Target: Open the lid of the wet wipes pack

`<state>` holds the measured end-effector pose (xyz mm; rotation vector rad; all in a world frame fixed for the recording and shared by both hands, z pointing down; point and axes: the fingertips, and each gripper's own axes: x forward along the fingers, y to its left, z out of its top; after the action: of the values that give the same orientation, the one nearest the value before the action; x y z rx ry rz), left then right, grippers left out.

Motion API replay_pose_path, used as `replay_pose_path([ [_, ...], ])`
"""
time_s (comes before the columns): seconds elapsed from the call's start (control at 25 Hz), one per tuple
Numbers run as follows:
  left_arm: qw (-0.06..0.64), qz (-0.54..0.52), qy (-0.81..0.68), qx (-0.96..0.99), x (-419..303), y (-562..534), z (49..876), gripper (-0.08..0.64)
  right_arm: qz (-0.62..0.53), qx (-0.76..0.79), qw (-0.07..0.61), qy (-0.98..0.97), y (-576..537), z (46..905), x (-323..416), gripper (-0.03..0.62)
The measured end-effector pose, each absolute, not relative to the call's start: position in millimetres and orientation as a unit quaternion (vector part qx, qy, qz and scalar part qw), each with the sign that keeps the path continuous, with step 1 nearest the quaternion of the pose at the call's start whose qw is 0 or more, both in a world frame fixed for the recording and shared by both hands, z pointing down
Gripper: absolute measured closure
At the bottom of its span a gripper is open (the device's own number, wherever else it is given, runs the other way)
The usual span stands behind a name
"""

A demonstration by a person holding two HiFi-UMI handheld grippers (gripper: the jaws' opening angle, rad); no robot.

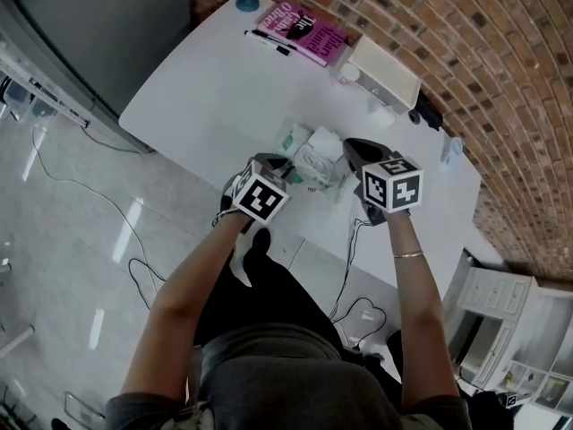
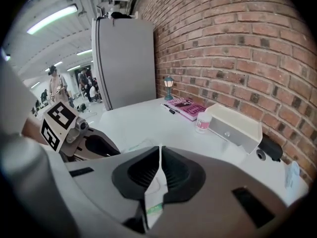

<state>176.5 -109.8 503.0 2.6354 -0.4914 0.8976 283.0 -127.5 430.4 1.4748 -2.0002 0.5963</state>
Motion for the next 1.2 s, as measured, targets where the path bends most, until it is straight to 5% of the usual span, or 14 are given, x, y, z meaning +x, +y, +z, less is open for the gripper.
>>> replay_pose_path([
  [1.2,0.108,0.269,-0.166,0.943,147,-106,445,0.522,0.261,0.719,0.049,-0.642,9,412,255,0.584],
])
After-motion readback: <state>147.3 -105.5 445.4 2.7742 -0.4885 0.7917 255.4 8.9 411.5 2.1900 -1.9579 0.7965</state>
